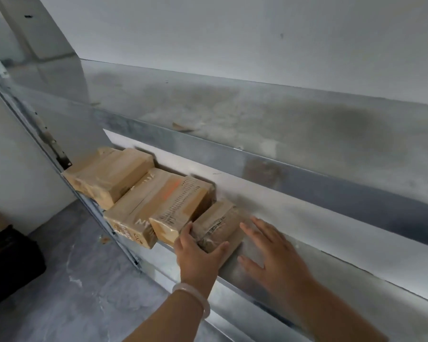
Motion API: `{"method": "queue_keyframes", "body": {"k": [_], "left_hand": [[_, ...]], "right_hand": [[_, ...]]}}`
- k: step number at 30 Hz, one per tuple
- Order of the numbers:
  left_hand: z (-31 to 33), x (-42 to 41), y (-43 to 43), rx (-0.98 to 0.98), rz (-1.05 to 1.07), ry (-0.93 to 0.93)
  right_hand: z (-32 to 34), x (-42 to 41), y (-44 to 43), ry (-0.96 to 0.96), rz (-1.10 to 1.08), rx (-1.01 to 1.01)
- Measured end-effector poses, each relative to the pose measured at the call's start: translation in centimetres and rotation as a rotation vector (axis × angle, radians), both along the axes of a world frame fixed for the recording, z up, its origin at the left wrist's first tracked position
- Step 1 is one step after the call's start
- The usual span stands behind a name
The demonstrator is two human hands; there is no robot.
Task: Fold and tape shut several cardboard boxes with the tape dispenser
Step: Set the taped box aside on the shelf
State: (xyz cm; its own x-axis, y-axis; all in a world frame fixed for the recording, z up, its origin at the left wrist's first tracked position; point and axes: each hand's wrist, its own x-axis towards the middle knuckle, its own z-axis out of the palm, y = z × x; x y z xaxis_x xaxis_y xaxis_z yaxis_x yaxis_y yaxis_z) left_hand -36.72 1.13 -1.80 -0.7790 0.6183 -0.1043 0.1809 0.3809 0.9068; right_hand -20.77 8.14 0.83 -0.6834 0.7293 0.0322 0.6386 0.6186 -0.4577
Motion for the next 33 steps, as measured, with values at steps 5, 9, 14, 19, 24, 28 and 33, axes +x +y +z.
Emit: {"method": "queue_keyframes", "body": {"k": [5,9,14,19,24,28,33], "left_hand": [[-1.1,-1.0,0.3,-0.069,-0.073,-0.022],[-1.0,-2.3,-1.8,-0.116,-0.217,0.116],[-0.7,-5.9,-2.6,0.127,-0.578,0.832],[-0.4,-8.5,0.5,-0.143,-0.992,1.076],[0.2,-9.3,1.1,-0.283,-0.975,1.19],[1.2,-9.6,1.8,-0.329,-0.93,1.227],[1.3,-10.0,2.3,-0.329,-0.94,1.224]], "right_hand": [[0.1,-1.6,0.5,-0.054,-0.055,-0.029],[-0.2,-2.4,-0.1,-0.075,-0.105,-0.006],[0.0,-3.5,-1.3,-0.118,-0.164,0.029],[-0.4,-4.2,-2.8,-0.146,-0.248,0.059],[0.4,-5.1,-4.5,-0.153,-0.311,0.069],[0.8,-5.1,-5.8,-0.17,-0.352,0.077],[0.9,-4.2,-7.9,-0.193,-0.395,0.097]]}}
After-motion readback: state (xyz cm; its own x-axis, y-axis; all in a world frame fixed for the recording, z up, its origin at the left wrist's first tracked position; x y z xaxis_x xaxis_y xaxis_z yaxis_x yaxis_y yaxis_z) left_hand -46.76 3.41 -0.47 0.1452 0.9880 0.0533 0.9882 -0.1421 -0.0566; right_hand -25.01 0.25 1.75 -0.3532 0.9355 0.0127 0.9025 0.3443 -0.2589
